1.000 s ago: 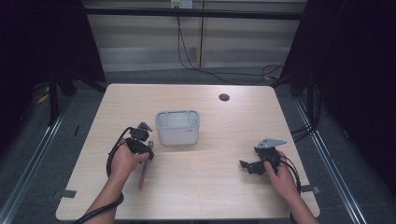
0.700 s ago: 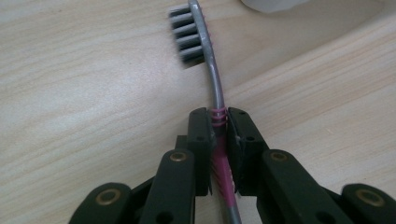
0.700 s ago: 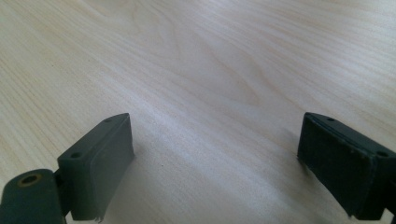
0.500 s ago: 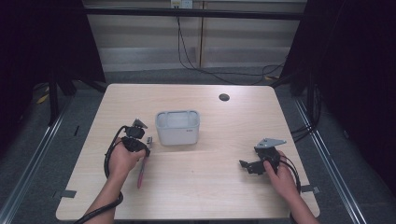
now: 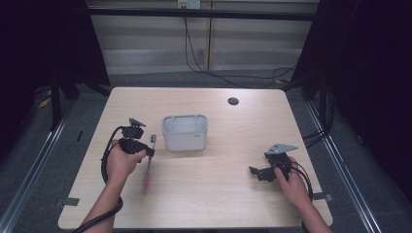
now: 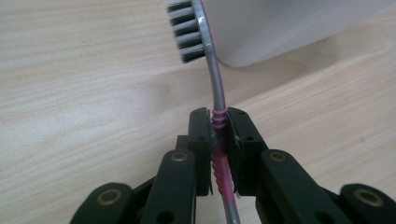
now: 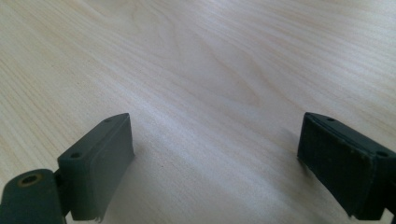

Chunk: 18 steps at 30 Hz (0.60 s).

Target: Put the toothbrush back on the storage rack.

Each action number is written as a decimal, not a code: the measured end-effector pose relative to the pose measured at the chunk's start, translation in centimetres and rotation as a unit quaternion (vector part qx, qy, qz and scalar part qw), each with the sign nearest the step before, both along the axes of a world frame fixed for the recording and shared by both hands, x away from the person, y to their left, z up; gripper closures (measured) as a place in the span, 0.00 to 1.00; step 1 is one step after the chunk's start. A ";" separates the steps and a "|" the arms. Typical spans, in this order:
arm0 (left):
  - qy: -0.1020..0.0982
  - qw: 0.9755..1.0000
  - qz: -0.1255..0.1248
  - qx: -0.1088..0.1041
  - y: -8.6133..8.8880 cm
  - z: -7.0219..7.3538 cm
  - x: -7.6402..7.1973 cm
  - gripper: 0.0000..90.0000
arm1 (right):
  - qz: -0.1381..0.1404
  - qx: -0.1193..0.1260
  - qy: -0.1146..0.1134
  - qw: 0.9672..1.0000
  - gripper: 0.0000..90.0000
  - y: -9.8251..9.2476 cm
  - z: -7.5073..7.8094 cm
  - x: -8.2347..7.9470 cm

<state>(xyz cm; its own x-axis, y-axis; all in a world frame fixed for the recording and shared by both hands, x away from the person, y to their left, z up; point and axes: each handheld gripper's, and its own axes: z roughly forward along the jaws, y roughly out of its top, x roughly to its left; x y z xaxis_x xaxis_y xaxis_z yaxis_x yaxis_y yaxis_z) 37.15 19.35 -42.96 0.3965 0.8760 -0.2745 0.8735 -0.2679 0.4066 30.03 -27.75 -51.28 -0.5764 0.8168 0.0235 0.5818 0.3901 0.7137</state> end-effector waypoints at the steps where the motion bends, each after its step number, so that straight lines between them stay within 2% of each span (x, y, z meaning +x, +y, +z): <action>1: -0.002 1.000 -0.001 -0.003 0.1 0.2 0.0 0.90 | 0.000 0.001 0.000 1.000 0.11 0.0 0.0 0.0; 5: -0.017 1.000 0.005 -0.018 0.6 1.0 -0.3 0.90 | 0.000 0.000 0.000 1.000 0.11 0.0 0.0 0.0; 6: -0.028 0.999 0.007 -0.024 0.8 1.4 -0.4 0.90 | 0.000 0.000 0.000 1.000 0.11 0.0 0.0 0.0; 9: -0.039 0.999 0.009 -0.029 1.0 1.8 -0.5 0.90 | 0.000 0.000 0.000 1.000 0.11 0.0 0.0 0.0; 10: -0.050 0.998 0.012 -0.038 1.3 2.2 -0.5 0.90 | 0.000 0.001 0.000 1.000 0.11 0.0 0.0 0.0; 14: -0.063 0.997 0.014 -0.046 1.6 2.6 -0.6 0.90 | 0.000 0.000 0.000 1.000 0.11 0.0 0.0 0.0; 18: -0.086 0.994 0.022 -0.059 2.0 3.3 -0.8 0.90 | 0.000 0.000 0.000 1.000 0.11 0.0 0.0 0.0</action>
<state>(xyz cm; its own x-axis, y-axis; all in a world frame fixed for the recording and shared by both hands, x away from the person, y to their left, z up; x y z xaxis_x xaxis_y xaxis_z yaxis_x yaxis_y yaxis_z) 36.37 21.32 -39.65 0.4087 0.8590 -0.3084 0.7983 -0.1726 0.5770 30.03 -27.75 -51.28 -0.5764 0.8168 0.0235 0.5815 0.3898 0.7141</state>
